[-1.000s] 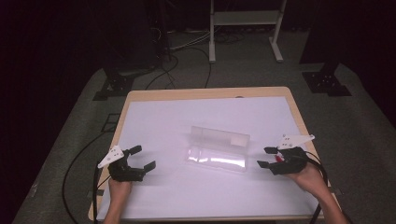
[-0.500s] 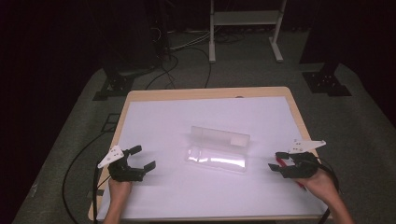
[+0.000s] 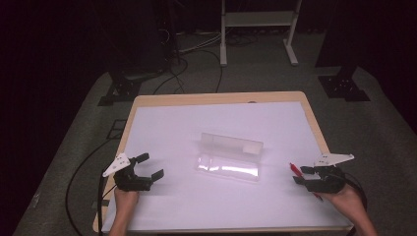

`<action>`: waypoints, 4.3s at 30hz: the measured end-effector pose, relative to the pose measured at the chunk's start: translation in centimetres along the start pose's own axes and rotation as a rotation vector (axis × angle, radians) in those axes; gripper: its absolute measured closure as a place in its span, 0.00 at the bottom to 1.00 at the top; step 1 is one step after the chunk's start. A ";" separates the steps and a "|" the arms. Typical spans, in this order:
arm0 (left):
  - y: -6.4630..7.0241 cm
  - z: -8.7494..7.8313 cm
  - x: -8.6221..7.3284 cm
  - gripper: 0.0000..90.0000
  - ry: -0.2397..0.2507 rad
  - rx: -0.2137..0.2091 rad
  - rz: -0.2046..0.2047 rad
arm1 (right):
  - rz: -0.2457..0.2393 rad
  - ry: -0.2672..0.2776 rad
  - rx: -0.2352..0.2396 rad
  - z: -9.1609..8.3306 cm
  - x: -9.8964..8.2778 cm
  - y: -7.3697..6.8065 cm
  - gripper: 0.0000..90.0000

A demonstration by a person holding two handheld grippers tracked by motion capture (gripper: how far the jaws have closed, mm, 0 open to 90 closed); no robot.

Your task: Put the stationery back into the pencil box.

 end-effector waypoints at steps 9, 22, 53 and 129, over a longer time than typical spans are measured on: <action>0.0 0.0 0.0 0.00 0.000 0.001 0.001 | 0.045 -0.004 -0.016 0.0 -1.5 0.4 0.58; 0.0 0.0 0.0 0.00 0.000 0.001 0.000 | 0.076 -0.009 -0.040 -0.1 -2.4 1.1 0.65; 0.0 0.0 0.0 0.00 0.000 0.001 0.005 | 0.104 -0.010 -0.061 0.0 -3.2 1.4 0.86; 0.0 0.0 0.0 0.00 0.004 0.000 0.001 | -0.197 0.036 0.236 3.3 9.9 -6.3 0.88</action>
Point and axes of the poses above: each handheld gripper's, and its own axes: z roughly forward along the jaws, x roughly out of its top, y roughly to its right, the point moved 7 cm from there along z, roughly forward along the jaws, and after that the axes turned 10 degrees about x, right-handed, at the moved point
